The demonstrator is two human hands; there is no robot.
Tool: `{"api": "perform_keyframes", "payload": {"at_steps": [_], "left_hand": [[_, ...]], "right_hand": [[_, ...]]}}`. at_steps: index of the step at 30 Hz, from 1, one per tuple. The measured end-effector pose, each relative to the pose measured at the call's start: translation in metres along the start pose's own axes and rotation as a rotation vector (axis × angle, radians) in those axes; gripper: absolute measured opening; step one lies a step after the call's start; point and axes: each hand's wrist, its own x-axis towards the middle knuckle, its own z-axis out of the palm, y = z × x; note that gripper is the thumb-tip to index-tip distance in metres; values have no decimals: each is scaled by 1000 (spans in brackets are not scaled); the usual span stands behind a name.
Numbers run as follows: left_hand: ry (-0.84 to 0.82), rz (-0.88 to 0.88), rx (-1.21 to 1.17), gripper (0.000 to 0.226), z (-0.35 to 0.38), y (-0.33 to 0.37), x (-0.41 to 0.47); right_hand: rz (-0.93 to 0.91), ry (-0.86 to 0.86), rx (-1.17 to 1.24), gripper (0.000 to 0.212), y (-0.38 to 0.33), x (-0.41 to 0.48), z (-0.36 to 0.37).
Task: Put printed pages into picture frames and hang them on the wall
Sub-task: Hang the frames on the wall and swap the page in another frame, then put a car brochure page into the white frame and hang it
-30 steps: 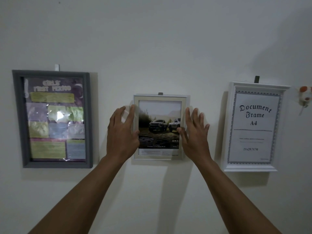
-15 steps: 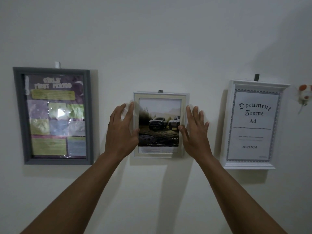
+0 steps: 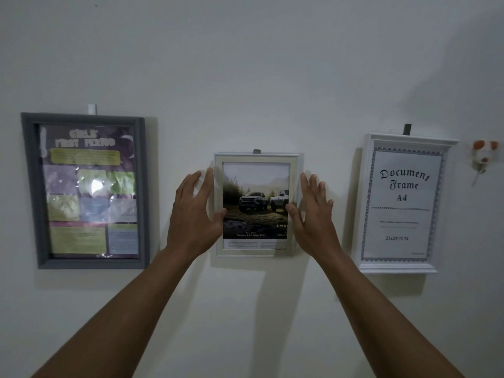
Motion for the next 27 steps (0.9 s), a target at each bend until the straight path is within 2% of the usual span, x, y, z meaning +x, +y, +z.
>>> {"api": "perform_keyframes", "payload": {"at_steps": [3,7,12,15,19,22,27], "left_hand": [[55,13,-32,79,-3,7,-3],[72,134,-98,60,-7,38,-10],[-57,222,-255,46,4,89,-17],[-181,232,-302,45,20,124,-22],[-296,119,-408,45,39,173,-30],[-377,78,-381,48,60,202,-25],[-348,-76,-349,51,107,240,-17]], "right_hand": [[20,-25,12,68,-5,-7,-6],[23,21,-37,65,-11,-20,-32],[173,-1,-152,57,-11,-45,-87],[282,-37,-225,56,-1,-62,-129],[442,-27,-221,57,26,-75,-184],[522,-10,-199,59,59,-74,-213],[559,5,-131,57,123,-57,-239]]}}
